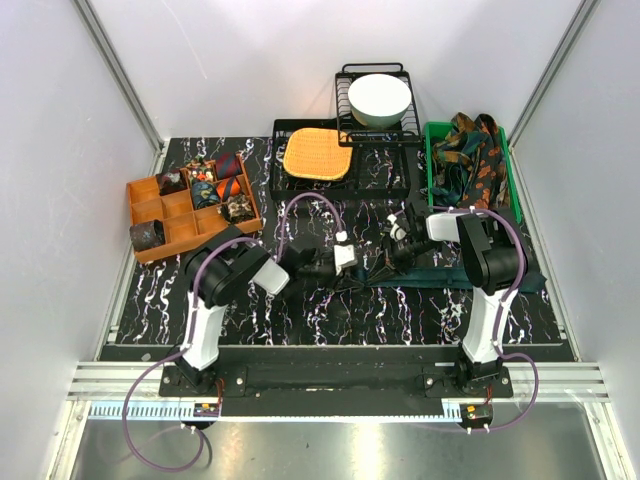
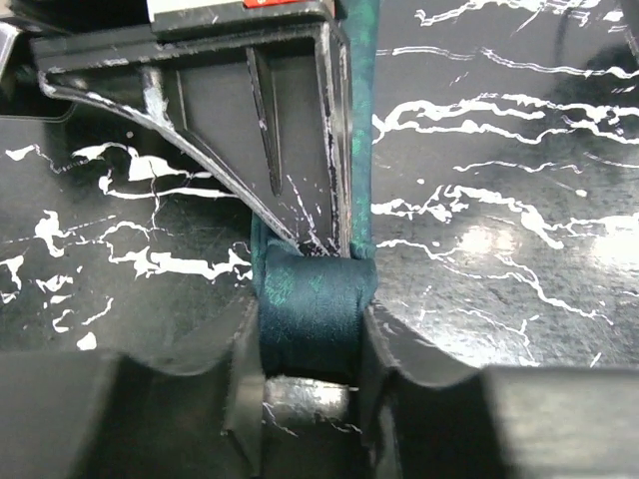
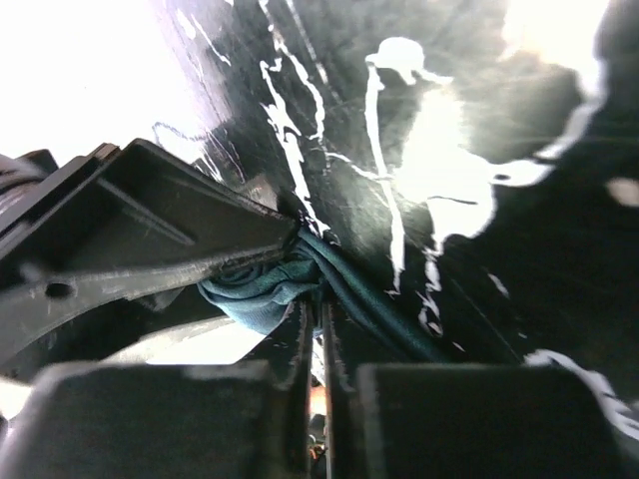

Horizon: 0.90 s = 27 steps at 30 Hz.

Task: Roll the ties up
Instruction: Roll the tie at the center of the board.

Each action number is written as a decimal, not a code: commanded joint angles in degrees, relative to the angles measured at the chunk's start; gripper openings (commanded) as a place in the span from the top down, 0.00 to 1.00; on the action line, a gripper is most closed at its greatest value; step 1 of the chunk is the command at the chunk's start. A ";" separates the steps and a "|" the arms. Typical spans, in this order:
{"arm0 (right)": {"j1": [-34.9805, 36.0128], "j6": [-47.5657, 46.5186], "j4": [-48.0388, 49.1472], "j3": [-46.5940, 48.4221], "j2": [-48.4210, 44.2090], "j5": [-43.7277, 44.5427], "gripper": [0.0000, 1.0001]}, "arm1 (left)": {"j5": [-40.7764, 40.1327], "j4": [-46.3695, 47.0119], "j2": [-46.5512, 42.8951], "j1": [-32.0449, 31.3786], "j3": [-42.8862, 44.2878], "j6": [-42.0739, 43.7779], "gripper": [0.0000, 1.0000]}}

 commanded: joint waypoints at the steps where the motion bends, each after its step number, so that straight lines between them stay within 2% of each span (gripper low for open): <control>1: 0.53 -2.86 0.87 -1.12 1.46 9.38 0.84 | -9.37 -36.42 -2.91 -2.20 7.29 10.90 0.75; 3: 0.09 -3.03 0.26 -1.21 -1.69 7.63 0.76 | -12.44 -42.63 -4.23 -2.38 8.88 13.03 0.77; 4: -0.26 -3.03 0.08 -1.21 -2.93 6.49 0.66 | -13.06 -49.10 -4.76 -2.38 10.81 15.13 0.78; 6: -1.75 -3.47 -1.06 -1.65 -6.35 3.93 0.57 | -15.52 -55.97 -5.11 -2.47 12.74 17.42 0.78; 10: -3.60 -4.43 -1.07 -3.31 -10.58 -0.37 0.48 | -18.86 -64.44 -4.85 -3.00 15.48 19.63 0.77; 13: -3.43 -0.50 4.46 -5.33 -12.34 -2.39 0.39 | -20.54 -68.22 -4.76 -3.78 16.62 20.42 0.76; 15: -3.17 1.44 9.12 -5.51 -11.56 -2.75 0.39 | -21.76 -69.98 -4.76 -4.40 17.15 20.51 0.76; 19: -1.41 5.22 13.87 -5.25 -8.92 -3.64 0.46 | -23.26 -71.92 -4.50 -5.81 18.73 19.81 0.74; 21: -1.06 5.23 14.49 -5.25 -8.04 -2.41 0.54 | -23.35 -72.80 -4.06 -5.98 19.70 19.02 0.74; 22: -1.06 4.54 14.41 -5.42 -7.78 -1.71 0.61 | -23.35 -73.06 -3.97 -5.99 20.05 18.75 0.74; 23: -1.06 4.27 13.80 -5.34 -7.43 -0.83 0.80 | -23.52 -73.24 -3.97 -5.99 20.32 18.49 0.74; 26: -1.32 1.46 10.73 -4.72 -6.72 2.07 0.99 | -22.92 -73.42 -3.97 -5.99 20.41 17.52 0.71; 27: -1.41 1.19 10.02 -4.64 -6.55 4.08 1.00 | -22.13 -72.90 -4.32 -5.90 19.97 17.09 0.64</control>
